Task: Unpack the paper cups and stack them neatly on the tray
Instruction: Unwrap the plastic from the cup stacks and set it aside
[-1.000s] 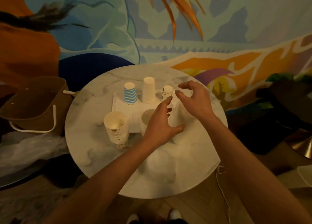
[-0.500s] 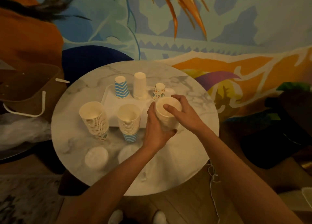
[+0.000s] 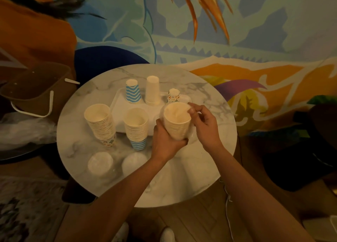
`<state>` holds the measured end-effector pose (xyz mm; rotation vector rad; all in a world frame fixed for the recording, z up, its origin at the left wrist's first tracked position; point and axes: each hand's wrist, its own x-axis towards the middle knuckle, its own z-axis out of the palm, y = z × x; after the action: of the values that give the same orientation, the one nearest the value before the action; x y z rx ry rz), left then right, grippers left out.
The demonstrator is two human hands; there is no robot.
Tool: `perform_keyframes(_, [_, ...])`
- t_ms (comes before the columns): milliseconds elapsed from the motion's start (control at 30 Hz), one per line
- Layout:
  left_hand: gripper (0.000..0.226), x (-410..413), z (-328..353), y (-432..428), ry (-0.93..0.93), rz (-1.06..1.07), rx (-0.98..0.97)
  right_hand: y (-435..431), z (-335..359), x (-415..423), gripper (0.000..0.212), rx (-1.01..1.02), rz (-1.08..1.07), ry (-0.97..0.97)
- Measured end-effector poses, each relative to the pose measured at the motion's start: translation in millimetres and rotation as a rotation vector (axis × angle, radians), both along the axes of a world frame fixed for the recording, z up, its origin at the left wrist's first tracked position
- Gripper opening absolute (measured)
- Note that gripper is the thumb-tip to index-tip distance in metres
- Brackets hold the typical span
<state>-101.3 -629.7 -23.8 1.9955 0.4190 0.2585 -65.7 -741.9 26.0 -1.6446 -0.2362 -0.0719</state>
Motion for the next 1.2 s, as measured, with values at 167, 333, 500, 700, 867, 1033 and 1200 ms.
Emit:
perform_keyframes(167, [0.098,0.9,12.3,2.7,-0.156,-0.005,-0.164,3.5,20.6,6.6,0.013,0.195,-0.024,0.000])
perform_keyframes(333, [0.106,2.8,24.1,5.5,-0.236,-0.039,-0.312,4.7,27.6,10.9,0.017,0.300,-0.111,0.037])
perform_keyframes(500, [0.085,4.2,34.8,7.9,-0.293,-0.064,-0.496,-11.2,3.6,11.7,0.027,0.055,-0.157,0.000])
perform_keyframes(700, [0.090,7.7,45.6,9.9,-0.286,-0.101,-0.587,-15.2,-12.4,6.9,0.020,0.040,-0.164,0.114])
perform_keyframes(867, [0.097,9.1,49.4,11.6,-0.303,-0.093,-0.518,-14.8,-2.4,8.0,0.087,0.255,0.165,0.397])
perform_keyframes(1033, [0.051,12.9,60.8,7.7,-0.287,-0.128,-0.551,4.2,0.8,1.2,0.081,0.201,0.375,0.297])
perform_keyframes(1200, [0.006,20.8,72.6,14.8,-0.417,0.019,-0.371,4.0,4.5,7.8,0.093,0.219,0.327,0.242])
